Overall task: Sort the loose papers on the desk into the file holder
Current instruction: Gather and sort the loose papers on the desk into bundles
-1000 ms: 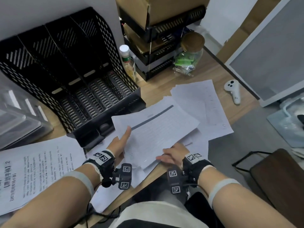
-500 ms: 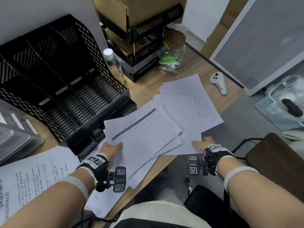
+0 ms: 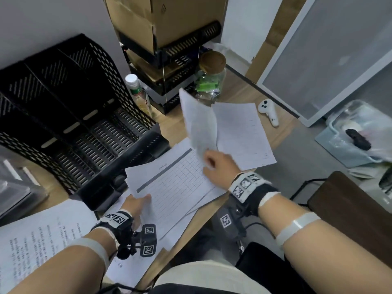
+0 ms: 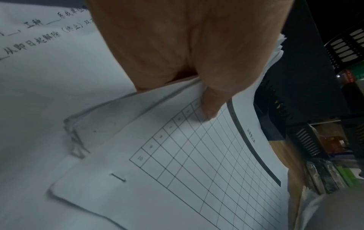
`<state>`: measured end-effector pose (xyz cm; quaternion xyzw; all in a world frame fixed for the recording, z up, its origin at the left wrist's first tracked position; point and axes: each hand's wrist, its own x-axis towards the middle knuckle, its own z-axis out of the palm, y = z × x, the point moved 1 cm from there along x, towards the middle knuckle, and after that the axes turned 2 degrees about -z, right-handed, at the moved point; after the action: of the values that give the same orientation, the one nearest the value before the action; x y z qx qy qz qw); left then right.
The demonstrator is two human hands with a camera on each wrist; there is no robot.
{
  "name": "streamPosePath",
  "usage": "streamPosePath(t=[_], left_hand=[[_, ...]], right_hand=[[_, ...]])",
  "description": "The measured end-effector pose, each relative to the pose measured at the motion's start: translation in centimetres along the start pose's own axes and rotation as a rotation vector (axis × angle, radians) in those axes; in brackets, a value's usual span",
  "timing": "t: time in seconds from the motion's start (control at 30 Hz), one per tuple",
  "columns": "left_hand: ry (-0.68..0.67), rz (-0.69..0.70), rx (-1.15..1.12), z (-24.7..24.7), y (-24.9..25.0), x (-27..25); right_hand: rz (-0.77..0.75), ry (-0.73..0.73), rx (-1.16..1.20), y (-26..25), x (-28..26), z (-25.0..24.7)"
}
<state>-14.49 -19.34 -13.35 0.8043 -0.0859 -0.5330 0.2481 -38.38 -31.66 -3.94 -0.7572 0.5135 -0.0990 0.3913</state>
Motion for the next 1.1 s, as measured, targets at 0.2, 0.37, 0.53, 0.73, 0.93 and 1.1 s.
streamPosePath(t=[0.2,0.37,0.53,0.73,0.93,1.1], left_hand=[[-0.055,-0.054,-0.11,0.0,-0.7,0.2],[-0.11,-0.03,-0.162,-0.6,-2.5,2.0],[-0.105,-0.023,-0.196,-0.5,-3.4,2.6],[-0.084,-0.018,-0.231,-0.2,-2.0,0.2],[-0.049,0.018,-0.235,0.0,-1.3,1.1],[-0.006,0.062,-0.219,-0.2,-1.4,2.3]], right_hand=[[0.145,-0.287,-0.107,1.7,-0.2,8.0],[0.172,-0.335,-0.148,1.4,-0.4,9.1],[0.225,-0.358,0.025,0.2,-0.2,8.9],[0.283,-0.414,0.212,0.5,0.3,7.0],[0.459,0.027,-0.052,8.4,3.8,1.3],[0.923,0.321,-0.077,16.1,4.3,-3.7]])
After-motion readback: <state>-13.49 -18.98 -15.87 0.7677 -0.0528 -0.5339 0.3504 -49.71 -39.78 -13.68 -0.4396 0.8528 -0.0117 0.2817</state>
